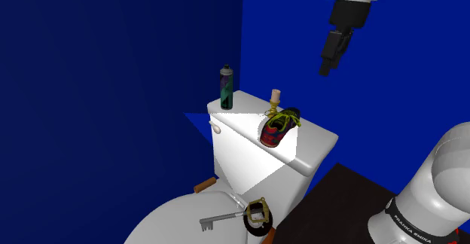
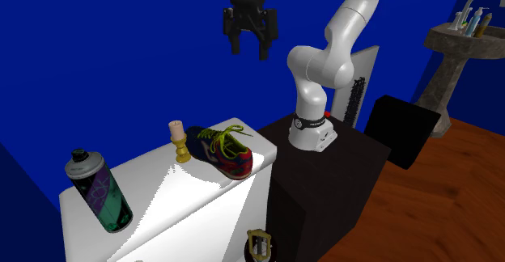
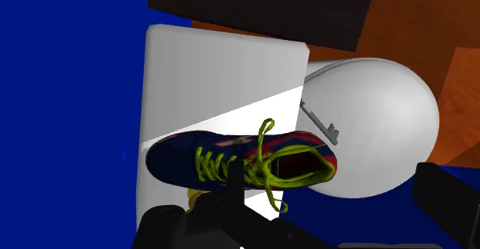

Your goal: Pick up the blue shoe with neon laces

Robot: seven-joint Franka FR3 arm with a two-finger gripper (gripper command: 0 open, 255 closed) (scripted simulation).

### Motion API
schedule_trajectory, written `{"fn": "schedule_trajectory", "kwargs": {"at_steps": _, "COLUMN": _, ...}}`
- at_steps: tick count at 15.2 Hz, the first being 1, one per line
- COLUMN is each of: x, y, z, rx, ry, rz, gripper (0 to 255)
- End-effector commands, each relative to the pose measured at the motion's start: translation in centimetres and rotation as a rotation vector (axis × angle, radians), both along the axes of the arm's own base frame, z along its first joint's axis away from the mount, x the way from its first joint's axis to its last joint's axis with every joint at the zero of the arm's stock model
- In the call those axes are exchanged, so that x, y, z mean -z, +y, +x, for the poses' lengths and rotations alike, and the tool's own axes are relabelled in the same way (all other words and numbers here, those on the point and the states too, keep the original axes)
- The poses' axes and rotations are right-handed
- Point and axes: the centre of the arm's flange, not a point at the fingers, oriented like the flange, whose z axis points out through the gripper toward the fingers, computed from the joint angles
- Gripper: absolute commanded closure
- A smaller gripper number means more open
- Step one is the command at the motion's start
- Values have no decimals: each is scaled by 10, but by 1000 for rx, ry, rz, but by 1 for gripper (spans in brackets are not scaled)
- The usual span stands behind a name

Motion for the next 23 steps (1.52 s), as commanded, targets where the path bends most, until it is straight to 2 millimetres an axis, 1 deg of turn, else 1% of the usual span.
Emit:
{"fn": "schedule_trajectory", "kwargs": {"at_steps": 1, "x": 0, "y": 0, "z": 0, "rx": 0, "ry": 0, "rz": 0, "gripper": 0}}
{"fn": "schedule_trajectory", "kwargs": {"at_steps": 7, "x": 74, "y": 23, "z": 20, "rx": -74, "ry": -38, "rz": -108, "gripper": 0}}
{"fn": "schedule_trajectory", "kwargs": {"at_steps": 13, "x": 148, "y": 40, "z": 41, "rx": -146, "ry": -75, "rz": -213, "gripper": 0}}
{"fn": "schedule_trajectory", "kwargs": {"at_steps": 20, "x": 185, "y": 40, "z": 41, "rx": -146, "ry": -75, "rz": -213, "gripper": 0}}
{"fn": "schedule_trajectory", "kwargs": {"at_steps": 22, "x": 188, "y": 40, "z": 41, "rx": -146, "ry": -75, "rz": -213, "gripper": 0}}
{"fn": "schedule_trajectory", "kwargs": {"at_steps": 23, "x": 188, "y": 40, "z": 41, "rx": -146, "ry": -74, "rz": -213, "gripper": 255}}
